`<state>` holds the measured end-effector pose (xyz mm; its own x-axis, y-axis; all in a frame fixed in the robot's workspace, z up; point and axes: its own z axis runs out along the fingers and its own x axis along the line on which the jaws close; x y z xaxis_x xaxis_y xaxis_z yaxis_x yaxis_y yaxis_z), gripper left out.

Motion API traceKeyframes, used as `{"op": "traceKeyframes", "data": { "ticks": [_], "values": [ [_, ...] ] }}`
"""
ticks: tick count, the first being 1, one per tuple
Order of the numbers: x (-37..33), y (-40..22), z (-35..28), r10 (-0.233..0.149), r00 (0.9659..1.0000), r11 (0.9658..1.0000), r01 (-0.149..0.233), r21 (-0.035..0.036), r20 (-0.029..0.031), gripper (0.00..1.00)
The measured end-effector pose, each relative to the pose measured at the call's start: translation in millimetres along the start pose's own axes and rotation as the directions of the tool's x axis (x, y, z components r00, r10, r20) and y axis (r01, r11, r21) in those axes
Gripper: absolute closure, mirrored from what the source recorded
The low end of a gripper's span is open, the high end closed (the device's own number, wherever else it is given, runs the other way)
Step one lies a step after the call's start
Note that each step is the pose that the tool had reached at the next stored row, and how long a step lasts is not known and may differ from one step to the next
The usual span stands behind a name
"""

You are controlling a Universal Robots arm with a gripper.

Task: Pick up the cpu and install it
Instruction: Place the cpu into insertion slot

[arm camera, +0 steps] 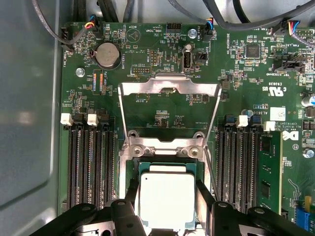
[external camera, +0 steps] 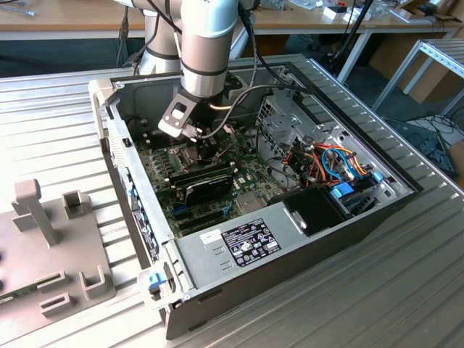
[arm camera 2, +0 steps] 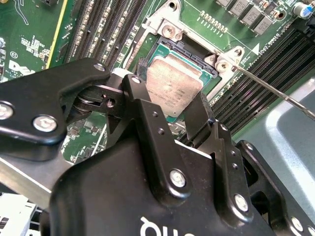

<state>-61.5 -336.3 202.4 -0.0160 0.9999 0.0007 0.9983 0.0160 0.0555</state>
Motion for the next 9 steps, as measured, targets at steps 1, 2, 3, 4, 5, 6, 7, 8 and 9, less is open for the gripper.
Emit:
{"op": "traceKeyframes", "data": {
  "ticks": [1, 2, 3, 4, 5, 6, 7, 8, 9],
  "values": [
    [0.4, 0.0, 0.0, 0.000, 1.0000, 1.0000, 0.000, -0.0001, -0.0001, 0.45],
    [0.9, 0.0, 0.1, 0.000, 1.0000, 1.0000, 0.000, -0.0002, -0.0002, 0.45],
    [1.5, 0.0, 0.1, 0.000, 1.0000, 1.0000, 0.000, -0.0001, -0.0002, 0.45],
    [1.5, 0.0, 0.1, 0.000, 1.0000, 1.0000, 0.000, -0.0001, -0.0002, 0.45],
    [1.5, 0.0, 0.1, 0.000, 1.0000, 1.0000, 0.000, -0.0002, -0.0002, 0.45],
    [1.5, -0.1, 0.1, 0.000, 1.0000, 1.0000, 0.000, -0.0002, -0.0003, 0.45],
    [1.6, -0.3, 0.2, 0.000, 1.0000, 1.0000, 0.000, -0.0002, -0.0002, 0.45],
    [1.6, -0.6, 0.3, 0.000, 1.0000, 1.0000, 0.000, -0.0002, -0.0003, 0.45],
    [1.6, -0.7, 0.5, 0.000, 1.0000, 1.0000, 0.000, -0.0002, -0.0003, 0.45]
  ]
}}
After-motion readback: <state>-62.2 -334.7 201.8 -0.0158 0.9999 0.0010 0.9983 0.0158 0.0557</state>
